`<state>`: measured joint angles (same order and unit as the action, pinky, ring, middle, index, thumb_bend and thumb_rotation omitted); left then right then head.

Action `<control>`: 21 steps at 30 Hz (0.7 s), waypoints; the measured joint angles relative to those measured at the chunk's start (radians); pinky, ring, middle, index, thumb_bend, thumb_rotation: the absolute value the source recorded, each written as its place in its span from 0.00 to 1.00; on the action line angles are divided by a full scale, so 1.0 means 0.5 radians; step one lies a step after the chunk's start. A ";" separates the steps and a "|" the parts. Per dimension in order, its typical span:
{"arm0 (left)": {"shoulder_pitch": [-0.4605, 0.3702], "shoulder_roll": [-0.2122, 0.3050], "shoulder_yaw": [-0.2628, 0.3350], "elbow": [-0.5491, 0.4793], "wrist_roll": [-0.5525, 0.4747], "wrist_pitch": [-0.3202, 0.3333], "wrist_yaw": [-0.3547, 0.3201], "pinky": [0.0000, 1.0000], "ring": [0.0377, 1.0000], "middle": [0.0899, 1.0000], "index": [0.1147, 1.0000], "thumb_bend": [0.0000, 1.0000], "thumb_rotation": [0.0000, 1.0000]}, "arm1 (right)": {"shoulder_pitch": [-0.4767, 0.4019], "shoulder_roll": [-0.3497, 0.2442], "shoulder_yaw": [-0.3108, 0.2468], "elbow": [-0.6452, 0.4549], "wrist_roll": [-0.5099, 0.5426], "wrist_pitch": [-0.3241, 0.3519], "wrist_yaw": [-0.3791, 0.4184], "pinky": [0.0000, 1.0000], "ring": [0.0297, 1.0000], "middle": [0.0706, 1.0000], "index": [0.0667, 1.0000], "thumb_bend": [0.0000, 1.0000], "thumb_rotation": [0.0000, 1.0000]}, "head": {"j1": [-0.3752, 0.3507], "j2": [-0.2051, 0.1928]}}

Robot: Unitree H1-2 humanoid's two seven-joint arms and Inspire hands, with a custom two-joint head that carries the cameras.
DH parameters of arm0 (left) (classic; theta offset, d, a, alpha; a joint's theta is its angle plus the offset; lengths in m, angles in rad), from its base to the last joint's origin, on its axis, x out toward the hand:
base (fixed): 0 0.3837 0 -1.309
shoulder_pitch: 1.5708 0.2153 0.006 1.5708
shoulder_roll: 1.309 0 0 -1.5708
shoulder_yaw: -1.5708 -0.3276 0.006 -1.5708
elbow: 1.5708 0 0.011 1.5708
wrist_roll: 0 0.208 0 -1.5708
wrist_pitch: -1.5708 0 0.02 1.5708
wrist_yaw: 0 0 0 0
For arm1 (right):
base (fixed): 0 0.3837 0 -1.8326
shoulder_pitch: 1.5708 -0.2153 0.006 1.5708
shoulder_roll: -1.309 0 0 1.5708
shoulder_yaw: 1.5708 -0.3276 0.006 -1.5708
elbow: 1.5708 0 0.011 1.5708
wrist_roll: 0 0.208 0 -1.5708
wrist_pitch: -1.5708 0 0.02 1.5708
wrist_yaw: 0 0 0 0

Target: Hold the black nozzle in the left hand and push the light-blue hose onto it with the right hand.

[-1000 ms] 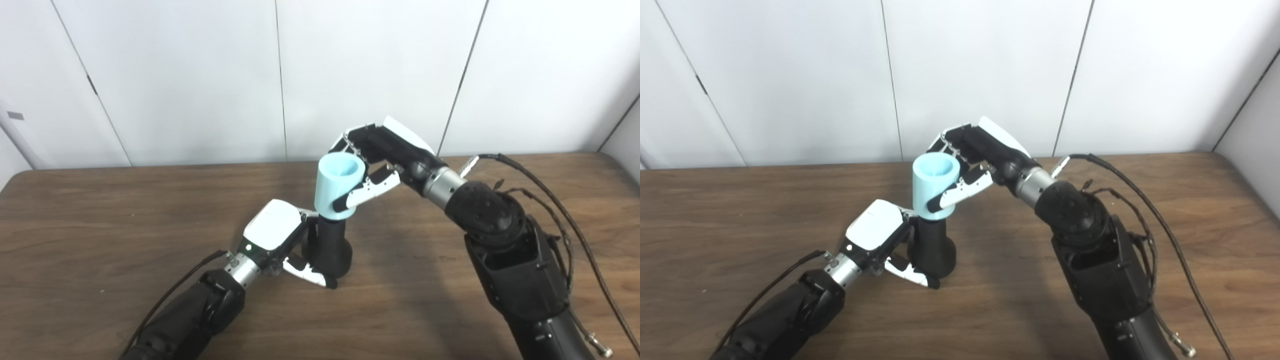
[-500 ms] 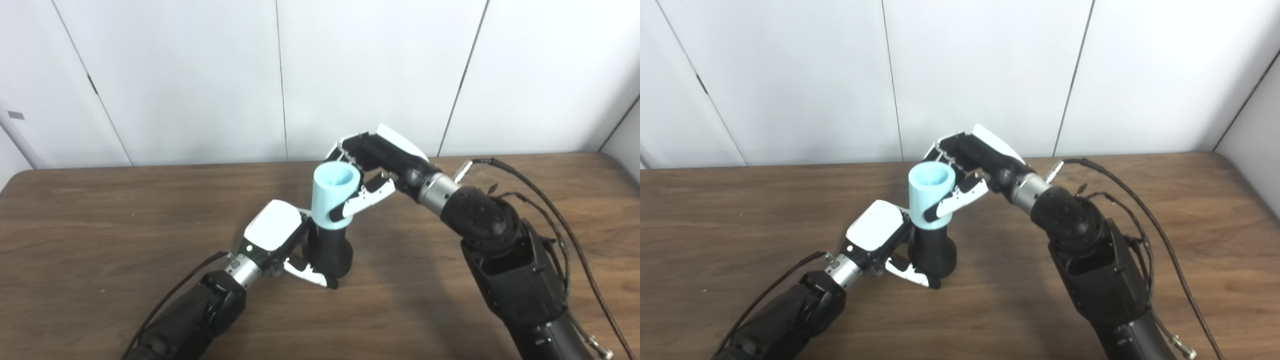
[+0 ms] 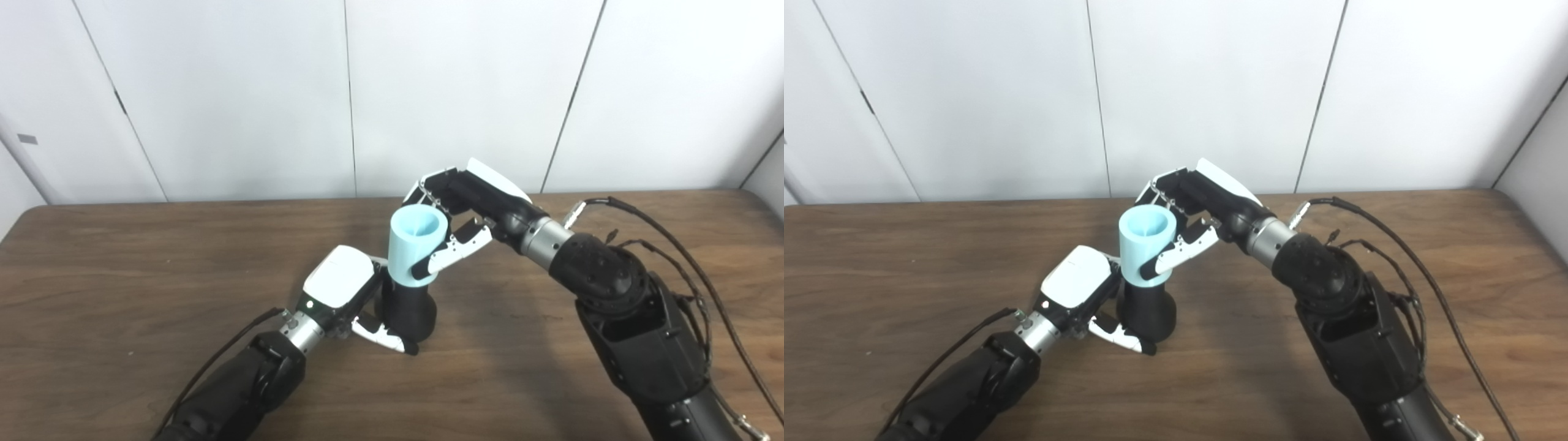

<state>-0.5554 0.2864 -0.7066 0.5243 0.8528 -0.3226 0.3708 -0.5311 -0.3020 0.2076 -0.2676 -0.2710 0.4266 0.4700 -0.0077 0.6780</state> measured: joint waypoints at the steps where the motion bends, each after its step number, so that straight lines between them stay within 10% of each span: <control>1: 0.002 0.000 0.001 -0.003 0.000 0.000 -0.002 0.25 0.33 0.42 0.42 0.53 0.00 | 0.003 -0.004 0.003 -0.004 0.000 0.004 -0.003 0.22 0.27 0.36 0.46 0.53 0.00 | 0.000 0.000; 21: 0.027 0.001 0.004 -0.049 0.000 0.045 -0.026 0.28 0.35 0.34 0.44 0.52 0.00 | 0.059 -0.105 0.153 0.069 -0.310 -0.590 -0.251 0.22 0.28 0.38 0.47 0.53 0.00 | 0.009 0.034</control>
<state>-0.5421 0.2869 -0.7048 0.4999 0.8528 -0.3000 0.3580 -0.5016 -0.3545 0.2843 -0.2333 -0.4258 0.1314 0.3447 -0.0031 0.6949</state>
